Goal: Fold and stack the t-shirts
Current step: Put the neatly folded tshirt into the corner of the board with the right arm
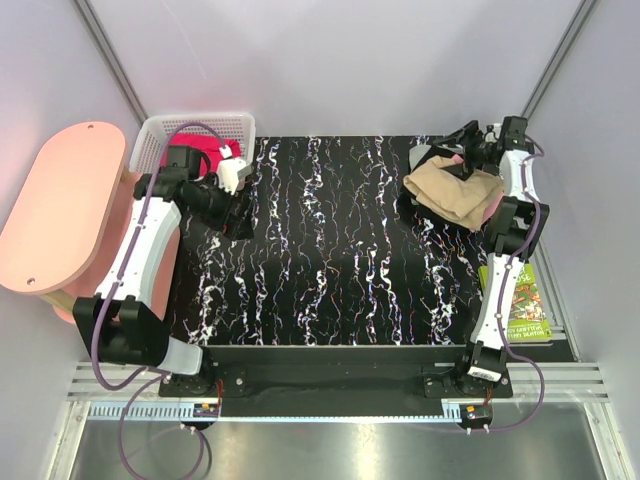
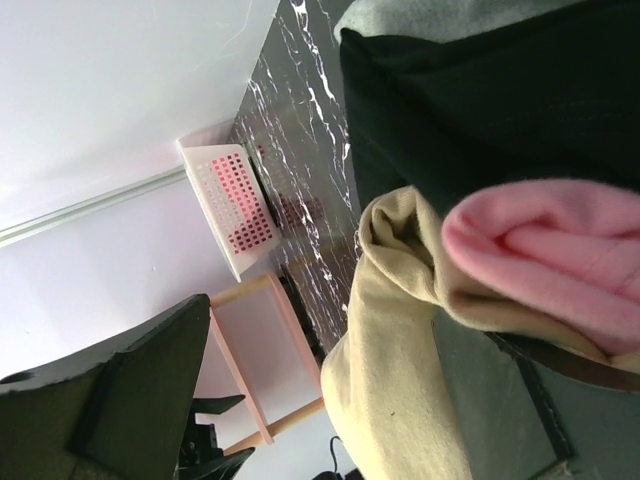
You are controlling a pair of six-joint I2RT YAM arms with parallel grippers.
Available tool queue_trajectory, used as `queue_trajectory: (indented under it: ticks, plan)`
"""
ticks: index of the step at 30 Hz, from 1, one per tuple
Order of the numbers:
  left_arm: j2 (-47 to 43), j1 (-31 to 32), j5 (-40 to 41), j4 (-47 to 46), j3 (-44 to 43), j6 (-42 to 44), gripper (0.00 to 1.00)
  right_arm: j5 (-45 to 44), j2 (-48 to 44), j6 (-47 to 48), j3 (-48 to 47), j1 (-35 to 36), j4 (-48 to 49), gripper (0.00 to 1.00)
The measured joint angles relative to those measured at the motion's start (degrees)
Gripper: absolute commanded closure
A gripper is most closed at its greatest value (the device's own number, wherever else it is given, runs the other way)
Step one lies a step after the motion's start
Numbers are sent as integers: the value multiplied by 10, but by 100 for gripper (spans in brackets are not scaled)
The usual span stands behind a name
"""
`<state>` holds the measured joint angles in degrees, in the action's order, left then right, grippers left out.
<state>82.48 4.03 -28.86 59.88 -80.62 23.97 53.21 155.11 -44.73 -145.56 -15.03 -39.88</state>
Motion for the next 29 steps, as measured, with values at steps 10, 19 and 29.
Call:
queue_trajectory:
  ticks: [10,19,29]
  plan:
    - [-117,0,9,6,0,-16,1,-74,-306,97,189,47,-33,0]
    - [-149,0,30,3,1,-47,1,-174,-835,176,570,193,19,0]
    - [-168,0,35,-17,34,-71,1,-226,-908,193,748,195,-17,0]
